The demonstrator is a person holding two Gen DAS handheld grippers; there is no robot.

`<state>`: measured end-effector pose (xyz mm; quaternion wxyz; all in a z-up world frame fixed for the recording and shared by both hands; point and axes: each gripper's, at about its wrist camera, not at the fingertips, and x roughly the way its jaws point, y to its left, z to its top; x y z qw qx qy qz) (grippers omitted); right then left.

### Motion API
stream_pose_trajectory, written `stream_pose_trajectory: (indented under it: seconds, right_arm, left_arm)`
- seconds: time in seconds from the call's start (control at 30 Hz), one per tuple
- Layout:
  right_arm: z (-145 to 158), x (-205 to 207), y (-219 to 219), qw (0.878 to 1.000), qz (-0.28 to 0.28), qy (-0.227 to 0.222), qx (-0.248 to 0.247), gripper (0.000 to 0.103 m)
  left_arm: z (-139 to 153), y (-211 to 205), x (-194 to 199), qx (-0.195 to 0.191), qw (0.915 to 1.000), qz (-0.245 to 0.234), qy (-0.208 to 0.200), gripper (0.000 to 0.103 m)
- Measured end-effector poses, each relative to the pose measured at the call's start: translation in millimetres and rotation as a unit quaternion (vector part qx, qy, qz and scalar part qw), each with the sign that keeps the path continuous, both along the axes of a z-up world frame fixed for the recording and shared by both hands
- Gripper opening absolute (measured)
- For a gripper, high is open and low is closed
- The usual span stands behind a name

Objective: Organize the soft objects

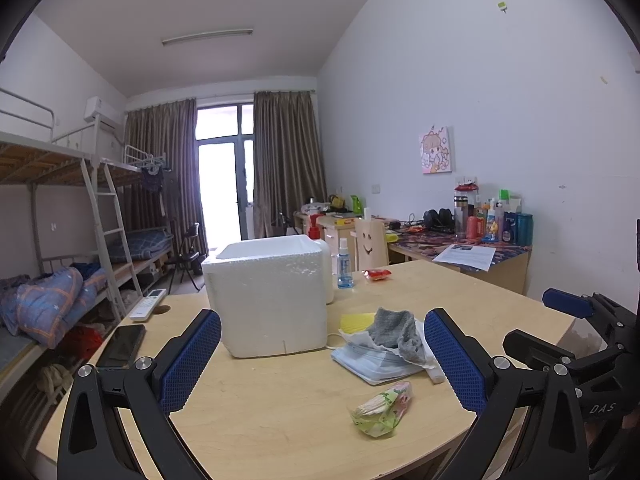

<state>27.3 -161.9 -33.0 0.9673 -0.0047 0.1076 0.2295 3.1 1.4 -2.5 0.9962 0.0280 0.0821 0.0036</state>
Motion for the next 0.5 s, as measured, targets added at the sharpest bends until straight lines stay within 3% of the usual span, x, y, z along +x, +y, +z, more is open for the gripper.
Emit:
stream_pose_trajectory:
  seconds: [0.5]
  right_arm:
    - [-1.5, 5.1, 2.4, 1.000, 0.000, 0.004, -0.003, 0.103]
  left_arm:
    - [-3.0, 4.4, 2.5, -0.005, 0.9999, -0.002, 0.008, 0.102]
